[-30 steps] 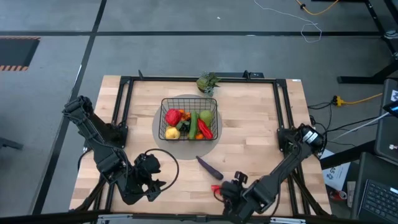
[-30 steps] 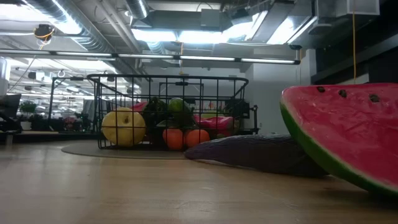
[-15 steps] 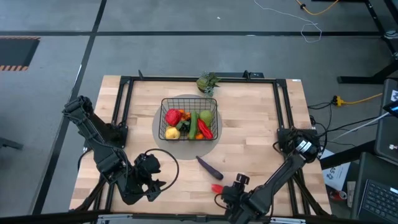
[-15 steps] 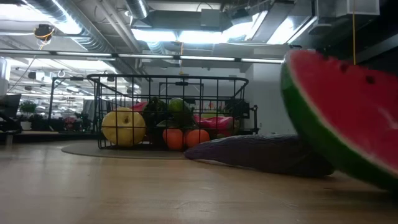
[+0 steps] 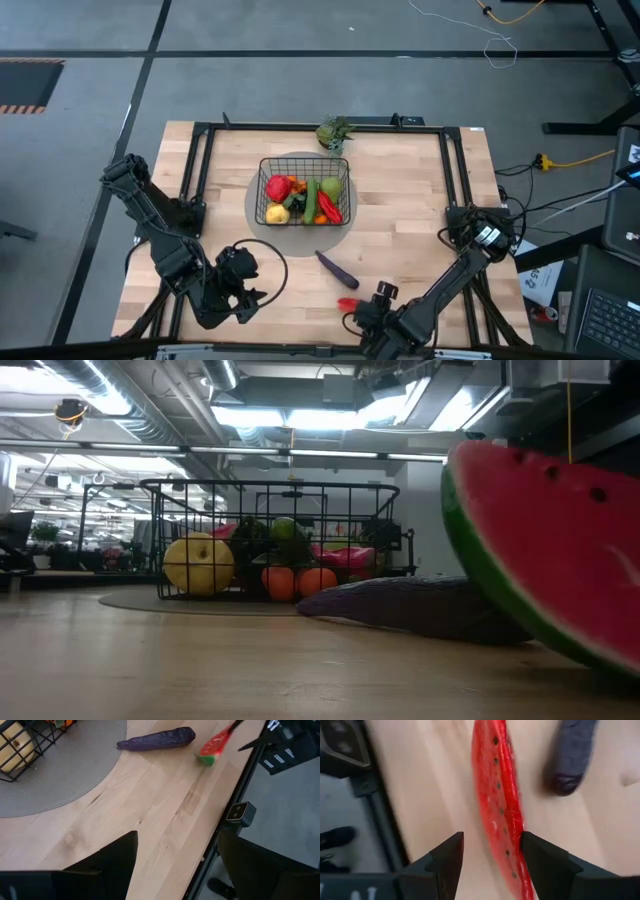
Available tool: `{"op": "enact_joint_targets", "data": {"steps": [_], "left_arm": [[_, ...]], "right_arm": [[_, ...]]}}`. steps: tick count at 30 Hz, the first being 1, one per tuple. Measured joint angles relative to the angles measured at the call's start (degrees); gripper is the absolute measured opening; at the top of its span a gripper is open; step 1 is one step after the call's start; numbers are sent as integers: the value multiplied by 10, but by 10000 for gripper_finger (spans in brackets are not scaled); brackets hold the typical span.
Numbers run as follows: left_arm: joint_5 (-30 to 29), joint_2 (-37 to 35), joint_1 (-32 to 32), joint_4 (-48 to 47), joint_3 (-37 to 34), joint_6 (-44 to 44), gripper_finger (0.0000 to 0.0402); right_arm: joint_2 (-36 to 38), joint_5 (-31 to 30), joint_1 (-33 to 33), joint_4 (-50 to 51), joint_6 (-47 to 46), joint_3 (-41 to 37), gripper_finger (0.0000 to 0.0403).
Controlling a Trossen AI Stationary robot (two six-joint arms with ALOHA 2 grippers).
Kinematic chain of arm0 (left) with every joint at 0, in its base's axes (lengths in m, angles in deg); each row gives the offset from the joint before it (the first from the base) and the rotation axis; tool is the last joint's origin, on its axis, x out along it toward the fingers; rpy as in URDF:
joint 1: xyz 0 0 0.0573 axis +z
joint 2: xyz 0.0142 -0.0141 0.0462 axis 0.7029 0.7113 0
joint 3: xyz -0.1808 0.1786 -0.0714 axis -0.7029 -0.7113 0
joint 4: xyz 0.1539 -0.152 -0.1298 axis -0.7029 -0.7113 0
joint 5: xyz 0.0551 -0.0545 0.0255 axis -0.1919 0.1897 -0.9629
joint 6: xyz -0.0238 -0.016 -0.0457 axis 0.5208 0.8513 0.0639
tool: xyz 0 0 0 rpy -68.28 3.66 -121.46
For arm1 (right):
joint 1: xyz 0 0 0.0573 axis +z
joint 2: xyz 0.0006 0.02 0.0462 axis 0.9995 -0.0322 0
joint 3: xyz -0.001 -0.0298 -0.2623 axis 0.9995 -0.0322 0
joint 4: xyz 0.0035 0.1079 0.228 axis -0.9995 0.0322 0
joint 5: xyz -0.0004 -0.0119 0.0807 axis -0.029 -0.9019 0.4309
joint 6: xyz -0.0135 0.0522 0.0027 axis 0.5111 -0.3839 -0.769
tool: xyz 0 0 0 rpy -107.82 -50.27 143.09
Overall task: Build produce basket
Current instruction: Put the red sliced watermelon into the black wire basket
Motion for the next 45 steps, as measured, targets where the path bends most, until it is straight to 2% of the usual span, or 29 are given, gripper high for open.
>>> {"op": "enact_joint_targets", "data": {"steps": [7,13,20,25,34,45], "left_arm": [[0,0,0,-3,0,0,270],[0,0,0,-3,0,0,270],[0,0,0,-3,0,0,270],[0,0,0,-3,0,0,270],[0,0,0,-3,0,0,270],[0,0,0,-4,0,0,270]], "right_arm": [[-5,41,0,-4,27,46,204],[-5,4,-5,13,59,87,204],[-3,-11,-15,27,59,82,204],[-3,30,-24,22,52,75,204],[-8,14,-26,12,-35,75,204],[-61,20,-27,13,-122,74,204]]}}
